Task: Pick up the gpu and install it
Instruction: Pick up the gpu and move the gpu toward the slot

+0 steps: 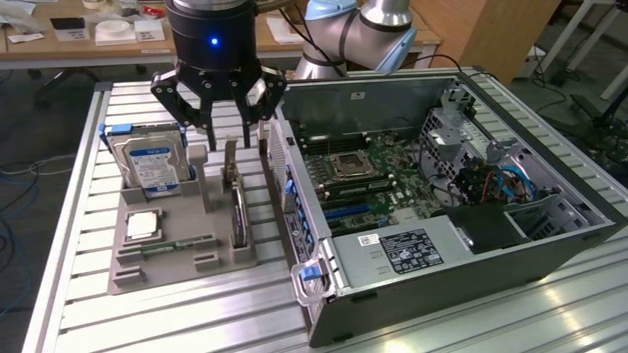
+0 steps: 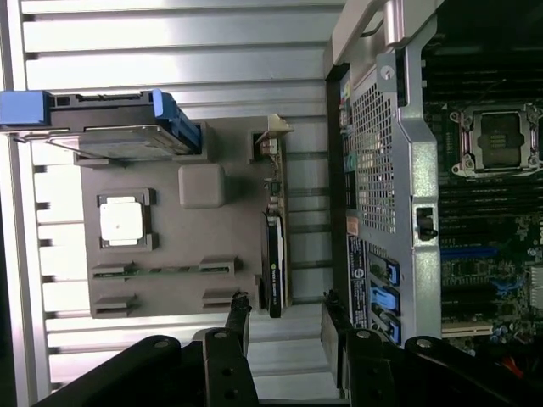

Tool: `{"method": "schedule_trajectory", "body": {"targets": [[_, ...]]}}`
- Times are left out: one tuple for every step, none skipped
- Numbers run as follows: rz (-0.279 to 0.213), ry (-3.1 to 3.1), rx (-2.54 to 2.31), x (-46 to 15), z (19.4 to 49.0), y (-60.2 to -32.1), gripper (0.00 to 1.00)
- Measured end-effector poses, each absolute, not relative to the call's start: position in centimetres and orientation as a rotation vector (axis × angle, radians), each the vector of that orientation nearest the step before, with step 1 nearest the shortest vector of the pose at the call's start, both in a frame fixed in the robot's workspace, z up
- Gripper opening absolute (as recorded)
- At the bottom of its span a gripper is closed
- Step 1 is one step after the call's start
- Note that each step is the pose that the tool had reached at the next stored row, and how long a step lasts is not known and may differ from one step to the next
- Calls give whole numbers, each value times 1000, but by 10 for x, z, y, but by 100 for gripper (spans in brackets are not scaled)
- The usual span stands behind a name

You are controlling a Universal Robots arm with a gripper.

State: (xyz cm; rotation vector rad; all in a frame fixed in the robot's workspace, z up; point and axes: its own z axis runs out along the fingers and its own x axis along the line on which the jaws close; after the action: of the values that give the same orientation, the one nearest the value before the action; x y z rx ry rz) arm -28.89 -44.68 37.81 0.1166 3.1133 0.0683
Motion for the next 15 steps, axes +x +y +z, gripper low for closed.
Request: {"method": "schedule_trajectory", "body": {"targets": [[68,3113,117,-289,377,-447,47],[68,3113,117,-289,376,-447,47],[68,3113,117,-289,376,-447,47],[68,3113,117,-289,375,-447,47],[68,3113,117,-289,374,-447,47],[68,3113,117,-289,373,-447,47],[68,3113,117,-289,372,-447,47],[68,3113,117,-289,371,-447,47],[68,3114,117,-289,371,-447,47],[68,3113,117,-289,371,-447,47],[68,3113,117,-289,371,-447,47],[68,3113,117,-289,371,-447,47],[68,3113,117,-289,371,-447,47],[68,3113,117,-289,371,-447,47],[69,3113,117,-289,370,-447,47]]}}
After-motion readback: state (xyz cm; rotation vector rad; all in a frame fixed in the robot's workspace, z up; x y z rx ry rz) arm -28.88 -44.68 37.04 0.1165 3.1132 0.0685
